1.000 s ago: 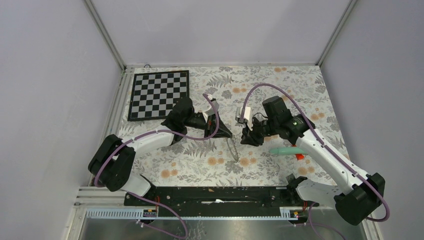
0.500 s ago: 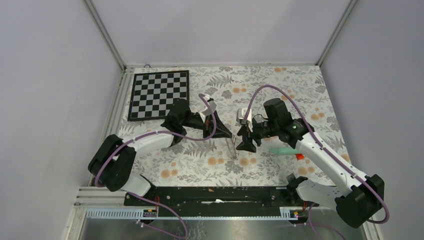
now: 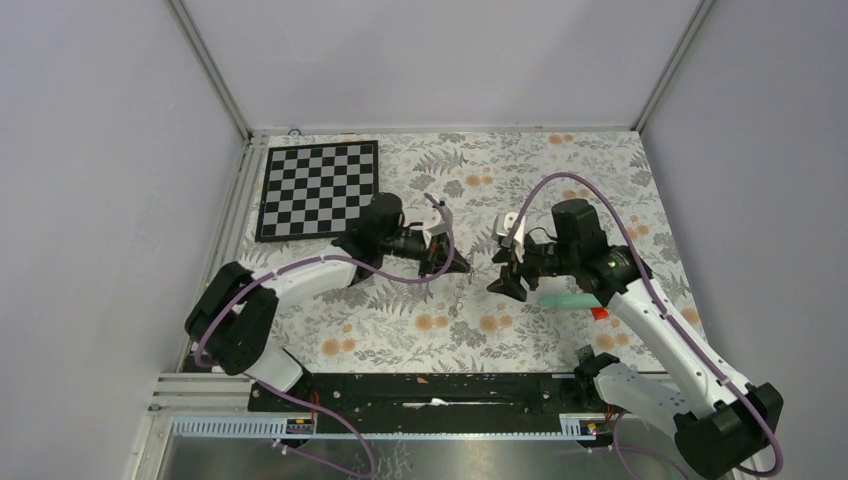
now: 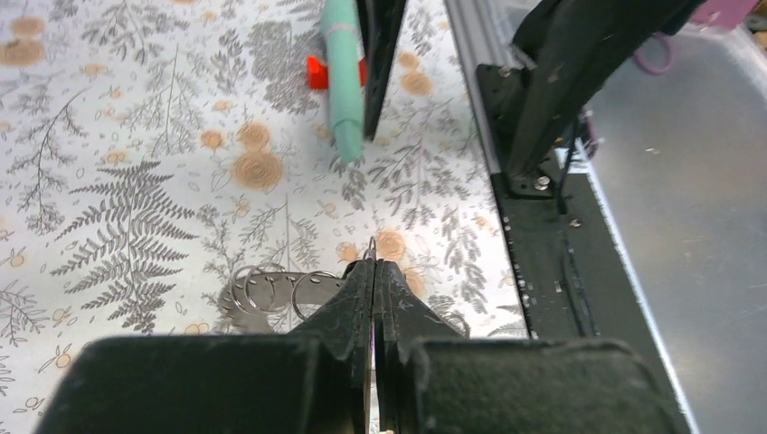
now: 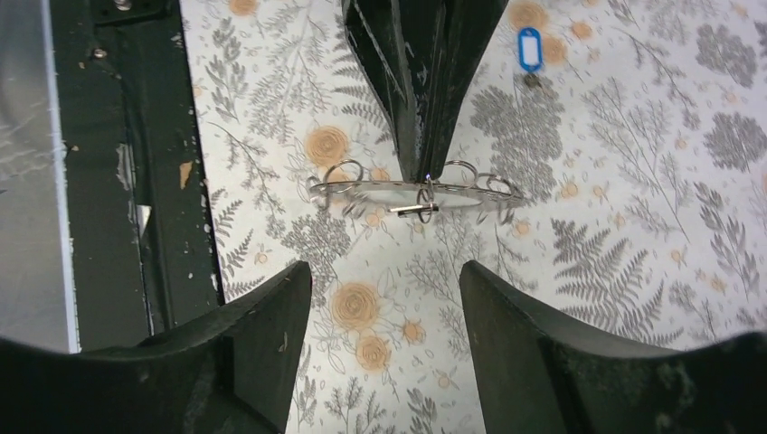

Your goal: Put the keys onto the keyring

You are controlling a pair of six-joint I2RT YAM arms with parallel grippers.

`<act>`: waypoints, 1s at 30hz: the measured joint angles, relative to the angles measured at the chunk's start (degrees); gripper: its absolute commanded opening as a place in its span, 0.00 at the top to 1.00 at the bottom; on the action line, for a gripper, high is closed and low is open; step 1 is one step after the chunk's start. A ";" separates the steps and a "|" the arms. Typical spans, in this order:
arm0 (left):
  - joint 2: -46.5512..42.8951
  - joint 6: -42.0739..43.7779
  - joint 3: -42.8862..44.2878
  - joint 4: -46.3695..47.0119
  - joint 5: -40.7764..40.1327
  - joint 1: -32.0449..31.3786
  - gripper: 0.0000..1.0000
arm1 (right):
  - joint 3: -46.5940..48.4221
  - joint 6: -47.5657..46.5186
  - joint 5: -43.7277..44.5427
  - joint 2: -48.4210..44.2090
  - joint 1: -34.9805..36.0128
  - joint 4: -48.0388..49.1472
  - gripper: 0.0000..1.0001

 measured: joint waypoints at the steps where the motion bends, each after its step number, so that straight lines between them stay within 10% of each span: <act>1: 0.94 0.92 0.76 -1.05 -0.90 -0.48 1.00 | -0.31 -0.04 0.72 -0.72 -0.48 -0.20 0.32; 19: 24.26 2.71 14.88 -9.60 -12.52 -10.08 0.99 | -3.39 3.02 13.64 -10.62 -6.19 -4.46 0.34; 30: 27.34 4.26 15.45 -14.53 -16.24 -12.66 0.64 | -4.79 4.07 15.61 -11.63 -6.58 -4.50 0.34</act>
